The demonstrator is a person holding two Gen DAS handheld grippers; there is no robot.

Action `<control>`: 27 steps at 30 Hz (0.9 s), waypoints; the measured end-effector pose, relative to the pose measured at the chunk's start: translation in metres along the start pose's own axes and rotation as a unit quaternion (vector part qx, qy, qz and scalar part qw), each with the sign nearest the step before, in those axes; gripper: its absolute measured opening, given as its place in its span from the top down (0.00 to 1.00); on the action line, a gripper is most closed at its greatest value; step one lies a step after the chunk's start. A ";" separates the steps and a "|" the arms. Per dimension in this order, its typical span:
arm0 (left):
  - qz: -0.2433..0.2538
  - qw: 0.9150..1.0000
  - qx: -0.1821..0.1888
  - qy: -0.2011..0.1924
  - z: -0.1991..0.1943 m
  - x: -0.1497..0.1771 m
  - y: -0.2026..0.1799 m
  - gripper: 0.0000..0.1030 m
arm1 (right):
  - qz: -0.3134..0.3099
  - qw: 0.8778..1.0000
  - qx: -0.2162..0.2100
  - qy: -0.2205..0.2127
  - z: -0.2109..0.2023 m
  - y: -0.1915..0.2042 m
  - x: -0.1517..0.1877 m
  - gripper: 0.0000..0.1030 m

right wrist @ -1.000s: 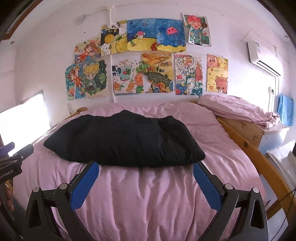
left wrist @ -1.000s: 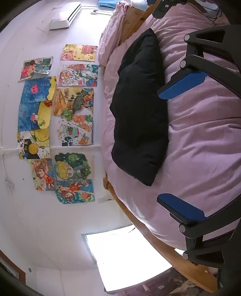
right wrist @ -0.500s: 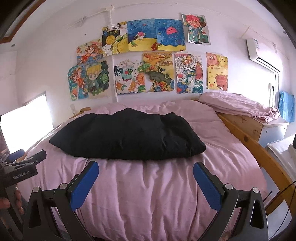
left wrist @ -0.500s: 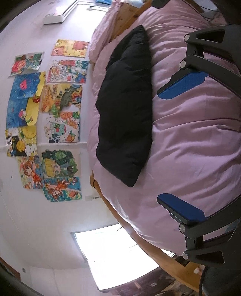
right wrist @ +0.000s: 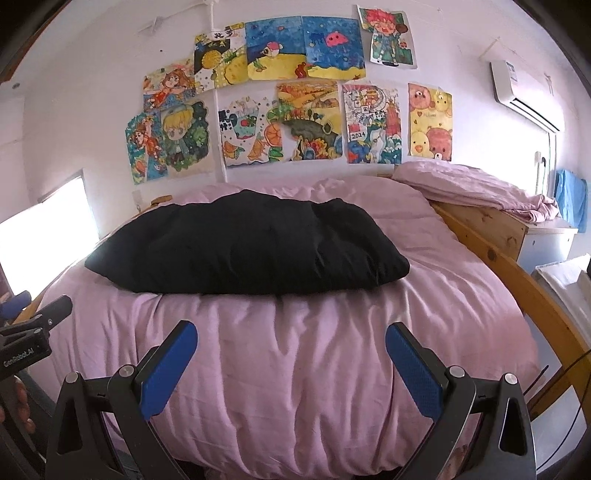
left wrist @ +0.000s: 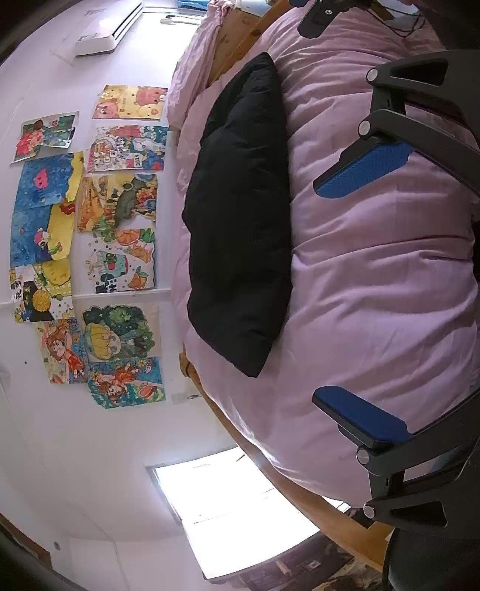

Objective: Fold large clothes

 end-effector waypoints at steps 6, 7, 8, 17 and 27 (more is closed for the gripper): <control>-0.005 1.000 -0.002 0.003 0.002 0.000 0.003 0.03 | 0.003 1.000 -0.004 0.004 0.003 0.001 0.002 0.00; -0.005 1.000 -0.003 0.003 0.002 0.000 0.003 0.03 | 0.003 1.000 -0.003 0.003 0.003 0.001 0.002 0.00; -0.004 1.000 -0.004 0.004 0.003 0.000 0.003 0.03 | 0.002 1.000 -0.003 0.003 0.003 0.002 0.002 0.00; 0.010 1.000 -0.008 0.010 0.005 0.003 0.002 0.03 | 0.007 1.000 -0.007 0.008 0.005 0.002 0.002 0.00; 0.010 1.000 -0.008 0.009 0.005 0.004 0.002 0.03 | 0.006 1.000 -0.012 0.010 0.006 0.003 0.003 0.00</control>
Point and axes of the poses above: each gripper's, at about its wrist camera, not at the fingertips, and z roughly the way its jaws point, y to its left, x to its underside, the point moved 9 cm from there along z, roughly the way its jaws point, and after that the axes turned 14 degrees about -y, right-handed, at the moved point
